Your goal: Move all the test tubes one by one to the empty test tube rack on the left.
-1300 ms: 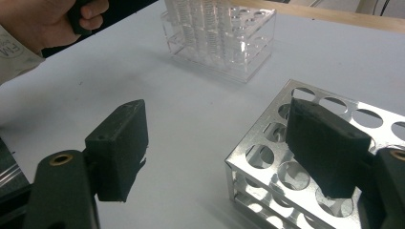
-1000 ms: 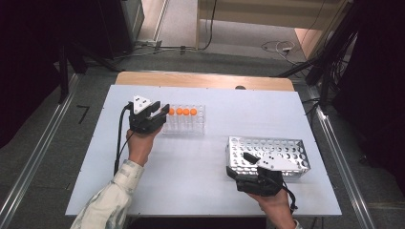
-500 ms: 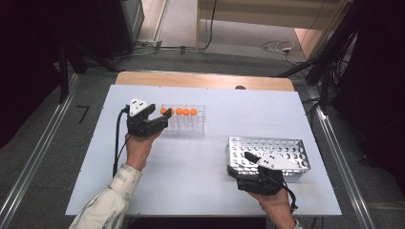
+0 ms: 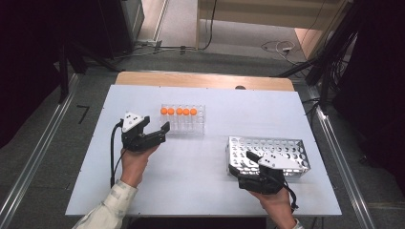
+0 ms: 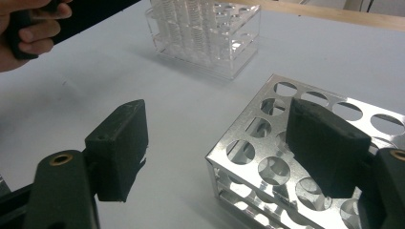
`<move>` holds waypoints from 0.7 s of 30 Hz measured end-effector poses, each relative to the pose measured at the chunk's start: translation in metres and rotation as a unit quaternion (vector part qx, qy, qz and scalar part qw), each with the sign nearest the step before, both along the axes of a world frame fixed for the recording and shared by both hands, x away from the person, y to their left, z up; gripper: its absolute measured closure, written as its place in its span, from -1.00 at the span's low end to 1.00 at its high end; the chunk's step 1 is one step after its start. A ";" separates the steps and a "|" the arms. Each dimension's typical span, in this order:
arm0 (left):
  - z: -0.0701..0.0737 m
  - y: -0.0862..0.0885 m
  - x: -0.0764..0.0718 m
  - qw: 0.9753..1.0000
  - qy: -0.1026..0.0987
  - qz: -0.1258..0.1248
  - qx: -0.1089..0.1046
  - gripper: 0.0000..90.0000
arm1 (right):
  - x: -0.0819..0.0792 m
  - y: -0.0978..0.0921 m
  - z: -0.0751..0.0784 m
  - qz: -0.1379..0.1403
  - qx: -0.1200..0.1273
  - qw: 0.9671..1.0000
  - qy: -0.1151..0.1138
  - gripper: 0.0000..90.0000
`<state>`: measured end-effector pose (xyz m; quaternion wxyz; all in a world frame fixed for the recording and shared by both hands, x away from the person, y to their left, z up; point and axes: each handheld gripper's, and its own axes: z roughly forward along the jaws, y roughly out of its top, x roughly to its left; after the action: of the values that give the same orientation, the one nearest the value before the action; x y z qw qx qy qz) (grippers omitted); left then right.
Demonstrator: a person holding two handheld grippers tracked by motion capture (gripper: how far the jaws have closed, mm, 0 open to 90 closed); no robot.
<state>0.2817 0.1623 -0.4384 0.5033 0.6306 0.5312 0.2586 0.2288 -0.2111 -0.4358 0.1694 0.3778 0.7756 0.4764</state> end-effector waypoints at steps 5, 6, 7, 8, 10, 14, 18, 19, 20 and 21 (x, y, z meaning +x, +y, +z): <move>-0.002 0.002 -0.013 1.000 0.001 -0.001 -0.001 -0.54 | 0.001 -0.001 -0.002 -0.003 -0.002 1.000 -0.001 -0.53; -0.002 0.002 -0.016 1.000 0.001 -0.001 0.002 -0.55 | 0.001 -0.001 -0.002 -0.005 -0.002 1.000 0.000 -0.53; -0.002 0.002 -0.018 1.000 -0.001 -0.002 0.004 -0.55 | 0.001 -0.002 -0.002 -0.005 -0.001 1.000 -0.001 -0.54; -0.002 0.002 -0.021 1.000 -0.003 -0.003 0.005 -0.56 | 0.002 -0.002 -0.002 -0.005 -0.002 1.000 -0.002 -0.54; -0.003 0.001 -0.026 1.000 -0.002 -0.004 0.011 -0.58 | 0.002 -0.004 -0.002 -0.008 -0.002 1.000 -0.002 -0.54; -0.005 0.001 -0.036 1.000 -0.003 -0.008 0.012 -0.61 | 0.003 -0.007 -0.003 -0.012 -0.004 1.000 -0.006 -0.55; -0.008 0.001 -0.046 1.000 -0.004 -0.003 0.019 -0.63 | 0.004 -0.010 -0.004 -0.016 -0.005 1.000 -0.007 -0.55; -0.009 0.001 -0.048 1.000 -0.005 -0.002 0.019 -0.63 | 0.004 -0.011 -0.004 -0.017 -0.006 1.000 -0.010 -0.55; -0.009 0.002 -0.050 1.000 -0.007 0.000 0.020 -0.63 | 0.004 -0.011 -0.004 -0.020 -0.007 1.000 -0.009 -0.55; -0.010 0.003 -0.052 1.000 -0.008 0.002 0.022 -0.63 | 0.004 -0.012 -0.004 -0.020 -0.007 1.000 -0.010 -0.55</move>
<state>0.2298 0.1652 -0.4479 0.4930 0.6382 0.5230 0.2759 0.2332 -0.2234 -0.4400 0.1893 0.3877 0.7691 0.4715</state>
